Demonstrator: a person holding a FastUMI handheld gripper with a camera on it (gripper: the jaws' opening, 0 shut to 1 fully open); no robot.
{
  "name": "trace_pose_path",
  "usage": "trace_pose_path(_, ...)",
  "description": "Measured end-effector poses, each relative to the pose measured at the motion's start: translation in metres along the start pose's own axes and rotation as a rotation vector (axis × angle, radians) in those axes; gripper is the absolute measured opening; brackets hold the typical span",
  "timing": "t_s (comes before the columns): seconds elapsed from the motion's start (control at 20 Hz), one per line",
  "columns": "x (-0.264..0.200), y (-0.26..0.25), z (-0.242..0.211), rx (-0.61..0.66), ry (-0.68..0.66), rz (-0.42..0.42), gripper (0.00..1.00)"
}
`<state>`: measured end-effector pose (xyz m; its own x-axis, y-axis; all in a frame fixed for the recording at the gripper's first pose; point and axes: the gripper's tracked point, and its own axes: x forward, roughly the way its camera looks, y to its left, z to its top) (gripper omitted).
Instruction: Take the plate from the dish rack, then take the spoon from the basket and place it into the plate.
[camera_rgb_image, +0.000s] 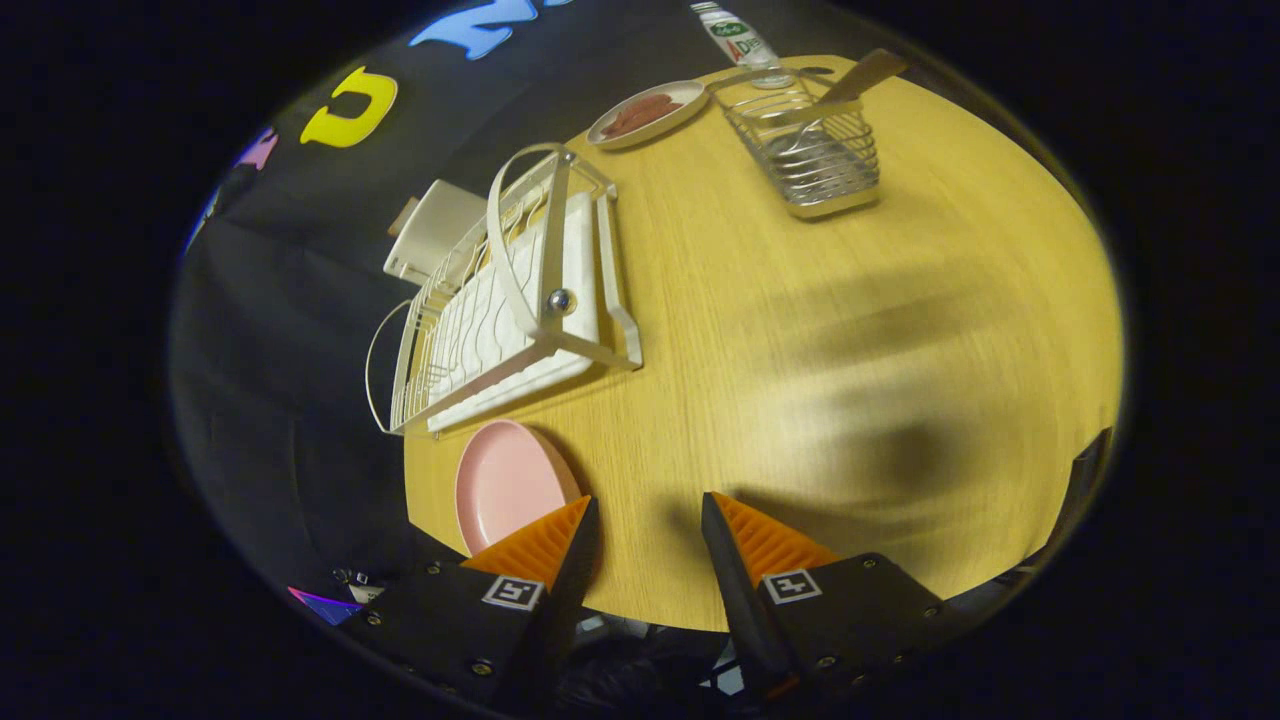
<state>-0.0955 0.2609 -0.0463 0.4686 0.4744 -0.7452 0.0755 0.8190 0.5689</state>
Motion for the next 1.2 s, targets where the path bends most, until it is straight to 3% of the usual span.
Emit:
trace_pose_path(0.45, -0.065, -0.057, 0.123, 0.203, -0.501, -0.165, 0.65)
trace_pose_path(0.65, -0.072, -0.065, 0.157, 0.304, -0.65, -0.205, 0.65)
trace_pose_path(0.85, -0.07, -0.072, 0.178, 0.394, -0.715, -0.218, 0.65)
trace_pose_path(0.95, -0.054, -0.074, 0.196, 0.435, -0.735, -0.21, 0.58)
trace_pose_path(1.05, -0.049, -0.076, 0.207, 0.462, -0.743, -0.198, 0.57)
trace_pose_path(1.1, -0.045, -0.078, 0.208, 0.466, -0.742, -0.203, 0.52)
trace_pose_path(1.2, -0.051, -0.073, 0.209, 0.468, -0.739, -0.182, 0.27)
